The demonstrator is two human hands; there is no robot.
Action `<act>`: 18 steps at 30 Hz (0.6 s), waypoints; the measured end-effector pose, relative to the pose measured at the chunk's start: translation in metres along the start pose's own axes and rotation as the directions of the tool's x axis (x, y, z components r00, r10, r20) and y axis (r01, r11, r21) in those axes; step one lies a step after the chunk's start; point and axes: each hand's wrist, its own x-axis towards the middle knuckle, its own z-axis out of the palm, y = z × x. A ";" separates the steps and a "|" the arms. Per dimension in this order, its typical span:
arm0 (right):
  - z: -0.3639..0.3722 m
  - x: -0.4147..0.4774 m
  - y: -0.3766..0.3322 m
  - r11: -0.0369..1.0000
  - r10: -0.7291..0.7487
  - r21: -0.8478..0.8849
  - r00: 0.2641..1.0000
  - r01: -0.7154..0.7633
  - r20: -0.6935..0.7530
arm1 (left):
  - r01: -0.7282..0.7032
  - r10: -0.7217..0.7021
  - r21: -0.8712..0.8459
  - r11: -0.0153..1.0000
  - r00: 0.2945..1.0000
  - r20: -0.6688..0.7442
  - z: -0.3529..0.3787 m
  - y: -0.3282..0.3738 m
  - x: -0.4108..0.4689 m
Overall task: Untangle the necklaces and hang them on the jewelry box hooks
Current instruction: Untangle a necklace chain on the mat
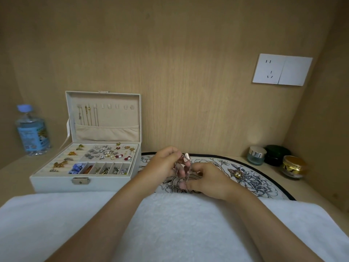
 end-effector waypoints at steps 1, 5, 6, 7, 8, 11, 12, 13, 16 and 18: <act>0.002 0.000 -0.002 0.990 -0.018 0.141 0.999 0.013 0.035 | 0.008 -0.008 -0.031 0.999 1.000 0.003 0.001 0.002 -0.001; 0.007 0.004 -0.001 0.880 -0.075 0.472 0.996 0.046 0.043 | 0.015 -0.015 -0.117 0.993 1.000 -0.002 0.002 0.012 -0.005; 0.007 0.004 -0.001 0.856 -0.072 0.515 0.997 0.043 0.036 | 0.022 -0.023 -0.121 0.992 1.000 -0.006 0.001 0.013 -0.005; 0.007 0.004 -0.002 0.837 -0.064 0.547 0.997 0.034 0.036 | 0.034 -0.035 -0.106 0.994 0.999 -0.003 -0.001 0.014 -0.004; 0.006 0.004 -0.002 0.826 -0.063 0.563 0.997 0.035 0.032 | 0.052 -0.052 -0.075 0.996 0.999 0.011 -0.004 0.015 -0.003; 0.003 0.003 -0.007 0.858 -0.042 0.512 0.999 0.038 -0.003 | -0.011 -0.003 0.241 0.970 0.998 0.058 -0.015 0.016 -0.007; 0.002 0.004 -0.008 0.877 -0.048 0.479 0.999 0.050 -0.018 | -0.059 0.038 0.359 0.932 0.997 0.066 -0.017 0.016 -0.009; 0.002 0.004 -0.009 0.890 -0.052 0.451 0.998 0.061 -0.032 | -0.091 0.070 0.432 0.897 0.995 0.064 -0.019 0.016 -0.011; -0.003 -0.002 -0.014 0.892 -0.021 0.450 0.999 0.037 -0.040 | -0.106 0.097 0.489 0.866 0.994 0.044 -0.021 0.016 -0.011; -0.005 -0.007 -0.014 0.895 0.015 0.446 1.000 -0.015 0.004 | -0.085 0.070 0.518 0.851 0.996 0.048 -0.024 0.016 -0.011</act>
